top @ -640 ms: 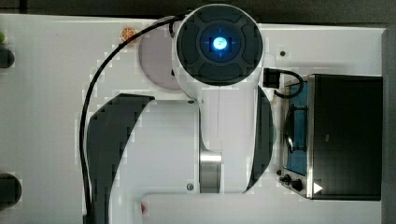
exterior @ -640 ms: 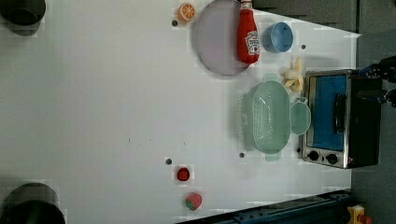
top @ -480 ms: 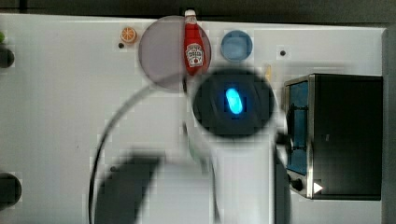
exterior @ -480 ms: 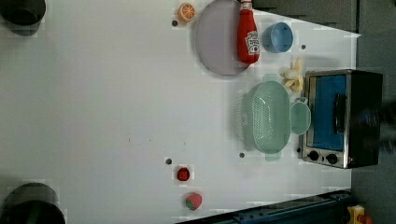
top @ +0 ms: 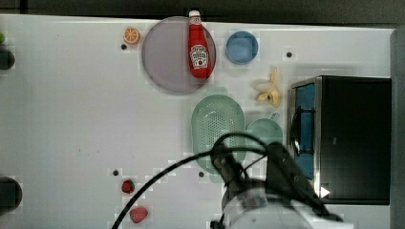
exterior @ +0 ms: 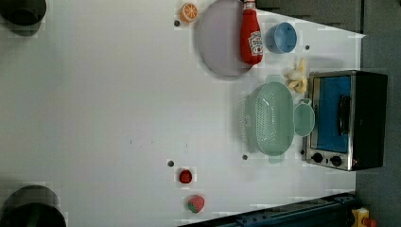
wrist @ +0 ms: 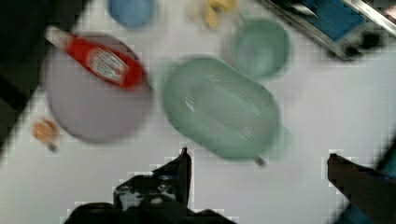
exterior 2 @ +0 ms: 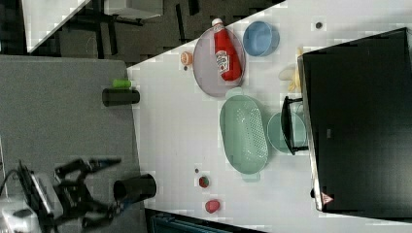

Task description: Drag strainer right to left.

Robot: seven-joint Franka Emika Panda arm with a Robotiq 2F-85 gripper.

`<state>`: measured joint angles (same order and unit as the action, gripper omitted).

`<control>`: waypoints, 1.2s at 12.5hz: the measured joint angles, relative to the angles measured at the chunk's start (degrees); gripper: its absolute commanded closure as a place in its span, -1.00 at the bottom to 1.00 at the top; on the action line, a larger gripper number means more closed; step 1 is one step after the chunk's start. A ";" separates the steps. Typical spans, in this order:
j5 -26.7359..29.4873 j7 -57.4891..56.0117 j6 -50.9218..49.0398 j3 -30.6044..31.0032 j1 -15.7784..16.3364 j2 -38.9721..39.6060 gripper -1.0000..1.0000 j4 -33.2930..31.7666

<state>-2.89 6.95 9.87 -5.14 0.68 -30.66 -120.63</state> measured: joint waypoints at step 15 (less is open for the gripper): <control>0.72 31.97 57.00 3.81 0.49 49.43 -1.00 -21.49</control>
<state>-2.18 38.92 66.86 -1.33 1.17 18.77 -142.12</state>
